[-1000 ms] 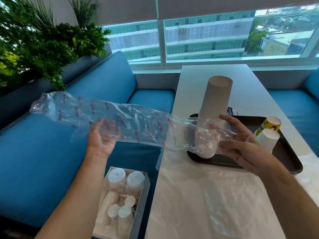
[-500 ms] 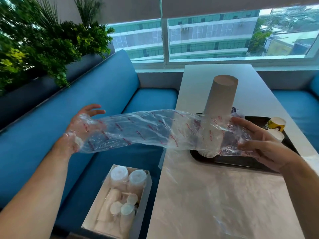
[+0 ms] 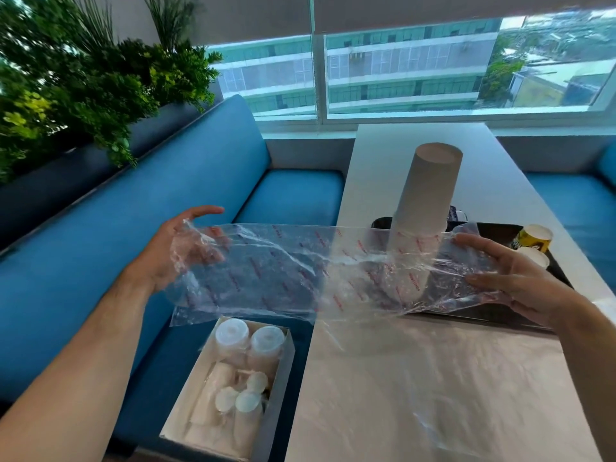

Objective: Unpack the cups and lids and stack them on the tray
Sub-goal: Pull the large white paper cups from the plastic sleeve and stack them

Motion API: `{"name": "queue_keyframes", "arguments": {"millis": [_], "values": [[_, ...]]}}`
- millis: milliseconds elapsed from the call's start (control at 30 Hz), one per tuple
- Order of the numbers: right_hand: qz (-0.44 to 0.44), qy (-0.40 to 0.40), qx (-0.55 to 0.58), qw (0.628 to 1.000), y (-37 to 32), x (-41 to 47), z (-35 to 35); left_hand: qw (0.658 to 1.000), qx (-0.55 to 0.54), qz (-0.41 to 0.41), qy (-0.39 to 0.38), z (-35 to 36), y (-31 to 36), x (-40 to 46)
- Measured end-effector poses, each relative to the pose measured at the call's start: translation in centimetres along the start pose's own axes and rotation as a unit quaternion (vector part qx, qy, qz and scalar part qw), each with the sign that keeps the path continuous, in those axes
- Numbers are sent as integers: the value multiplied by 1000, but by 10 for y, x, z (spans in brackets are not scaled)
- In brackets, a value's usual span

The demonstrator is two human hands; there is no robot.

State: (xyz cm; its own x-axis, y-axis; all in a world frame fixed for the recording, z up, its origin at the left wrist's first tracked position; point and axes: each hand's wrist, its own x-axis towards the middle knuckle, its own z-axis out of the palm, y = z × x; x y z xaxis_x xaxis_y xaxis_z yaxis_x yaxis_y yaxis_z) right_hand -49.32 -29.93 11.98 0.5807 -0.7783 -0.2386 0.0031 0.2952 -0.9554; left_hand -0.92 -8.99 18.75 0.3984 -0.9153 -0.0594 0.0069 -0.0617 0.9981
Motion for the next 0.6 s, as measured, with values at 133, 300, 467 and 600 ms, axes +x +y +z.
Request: {"name": "queue_keyframes", "arguments": {"millis": [133,300,467,600], "values": [[-7,15,-37,999,3,-1,-7,999,-17,40,-21,11,8,-9],[-11,18,-49,999,7,-4,-15,999,0,36,28,0,-2,-6],[-19,2,-99,995,4,-10,-11,998,-9,20,53,-2,-9,-4],[-20,15,-79,997,4,-12,-16,997,-15,21,71,-4,-10,-5]]}}
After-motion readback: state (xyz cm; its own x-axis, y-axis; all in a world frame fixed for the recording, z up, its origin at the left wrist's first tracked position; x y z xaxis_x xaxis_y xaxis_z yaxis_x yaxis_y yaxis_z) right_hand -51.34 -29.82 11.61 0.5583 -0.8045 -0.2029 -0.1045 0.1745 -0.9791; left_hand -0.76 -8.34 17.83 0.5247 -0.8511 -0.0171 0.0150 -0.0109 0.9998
